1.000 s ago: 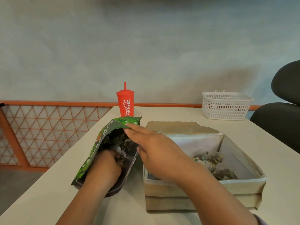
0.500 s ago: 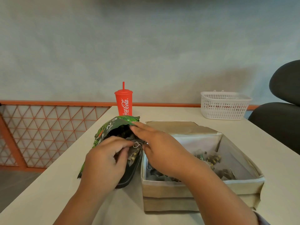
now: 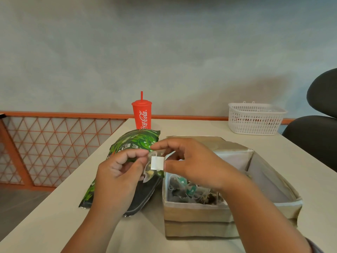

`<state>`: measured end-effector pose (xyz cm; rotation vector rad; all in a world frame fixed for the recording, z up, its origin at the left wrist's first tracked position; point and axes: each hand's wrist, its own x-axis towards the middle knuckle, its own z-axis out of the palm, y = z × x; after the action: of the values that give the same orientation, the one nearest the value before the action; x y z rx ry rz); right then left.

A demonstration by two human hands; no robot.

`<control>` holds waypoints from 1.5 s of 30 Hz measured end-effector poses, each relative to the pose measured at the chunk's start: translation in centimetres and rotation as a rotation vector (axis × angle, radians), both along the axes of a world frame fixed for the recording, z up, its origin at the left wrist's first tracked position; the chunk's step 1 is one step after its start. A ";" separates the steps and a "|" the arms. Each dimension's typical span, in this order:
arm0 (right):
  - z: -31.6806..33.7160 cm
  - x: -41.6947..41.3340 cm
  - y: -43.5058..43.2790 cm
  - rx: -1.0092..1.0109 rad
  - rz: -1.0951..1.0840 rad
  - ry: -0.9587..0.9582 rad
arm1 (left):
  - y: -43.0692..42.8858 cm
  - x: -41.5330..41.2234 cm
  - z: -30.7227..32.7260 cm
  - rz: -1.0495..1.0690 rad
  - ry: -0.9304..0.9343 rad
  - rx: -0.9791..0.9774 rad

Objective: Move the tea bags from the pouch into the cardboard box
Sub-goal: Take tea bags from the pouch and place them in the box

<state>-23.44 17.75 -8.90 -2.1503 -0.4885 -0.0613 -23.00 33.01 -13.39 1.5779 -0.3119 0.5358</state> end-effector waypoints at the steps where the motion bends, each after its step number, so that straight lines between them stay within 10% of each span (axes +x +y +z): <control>1: 0.2 -0.1 -0.1 0.042 -0.002 -0.007 | 0.0 0.1 0.0 -0.005 0.011 -0.014; 28: 0.9 -0.3 -0.8 0.175 -0.102 -0.201 | 0.4 0.3 -0.3 0.136 -0.096 0.070; 35: 2.6 -0.9 -5.4 -0.024 -0.239 -0.246 | 2.1 0.8 -0.5 0.289 -0.406 0.492; 45: 2.3 -1.6 -9.0 -0.599 -0.278 0.173 | 4.3 1.8 -0.9 0.167 -0.176 0.801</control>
<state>-25.05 8.72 -6.64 -2.7687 -0.1040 0.1329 -21.15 37.30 -14.26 2.3492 -0.5782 0.7316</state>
